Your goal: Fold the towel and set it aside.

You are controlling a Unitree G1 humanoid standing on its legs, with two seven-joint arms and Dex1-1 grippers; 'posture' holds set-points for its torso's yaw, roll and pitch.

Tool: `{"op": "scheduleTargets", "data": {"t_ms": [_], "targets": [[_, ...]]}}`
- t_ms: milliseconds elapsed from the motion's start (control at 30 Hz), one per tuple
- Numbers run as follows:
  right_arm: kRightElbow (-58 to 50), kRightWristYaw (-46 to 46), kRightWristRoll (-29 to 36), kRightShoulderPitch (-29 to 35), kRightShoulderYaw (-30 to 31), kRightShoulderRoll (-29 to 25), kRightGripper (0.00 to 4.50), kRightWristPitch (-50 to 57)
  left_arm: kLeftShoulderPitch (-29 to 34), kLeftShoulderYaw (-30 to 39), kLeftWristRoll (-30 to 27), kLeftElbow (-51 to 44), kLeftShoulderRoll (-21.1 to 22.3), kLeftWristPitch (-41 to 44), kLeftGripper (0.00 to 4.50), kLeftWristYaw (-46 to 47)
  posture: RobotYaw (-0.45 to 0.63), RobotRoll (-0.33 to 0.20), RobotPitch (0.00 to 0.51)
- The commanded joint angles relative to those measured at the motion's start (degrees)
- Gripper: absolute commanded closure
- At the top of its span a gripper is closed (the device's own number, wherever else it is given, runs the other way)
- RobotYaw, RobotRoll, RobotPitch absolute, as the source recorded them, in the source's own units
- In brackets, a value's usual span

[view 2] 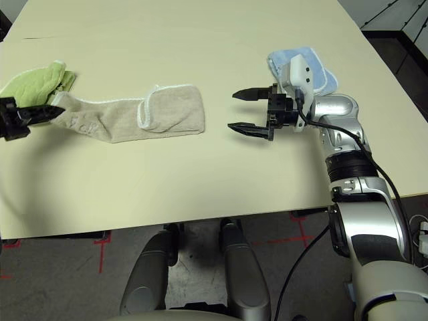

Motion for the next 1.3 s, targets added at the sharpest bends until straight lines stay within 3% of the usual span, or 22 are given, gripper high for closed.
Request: {"op": "scheduleTargets", "data": {"t_ms": [33, 167, 400, 967, 1300], "targets": [[-0.11, 0.33, -0.11, 0.64, 0.26, -0.44, 0.0, -0.33, -4.73, -1.92, -0.48, 0.04, -2.56, -0.17, 4.45, 0.15, 0.06, 0.0, 0.258], [-0.22, 0.07, -0.16, 0.79, 0.18, -0.57, 0.0, -0.29, -10.62, -3.45, -2.3, -1.99, -7.44, 3.0, 4.45, -0.03, 0.05, 0.0, 0.256], [-1.38, -1.15, -0.09, 1.54, -0.09, -0.74, 0.0, -0.04, -13.7, -4.21, -4.62, -5.0, -13.52, 5.88, 4.45, 0.07, 0.04, 0.0, 0.25], [-2.43, -2.47, -0.04, 2.66, 0.12, -0.75, 0.0, 0.08, -12.54, -9.98, -0.9, -4.0, -23.85, -0.32, 4.45, 4.06, 0.03, 0.0, 0.241], [-2.63, -2.63, -0.18, 2.82, 0.06, -1.02, 0.0, -0.02, -9.16, -12.73, -0.41, -8.12, -26.71, 0.32, 4.45, 5.45, 0.02, 0.0, 0.242]]}}
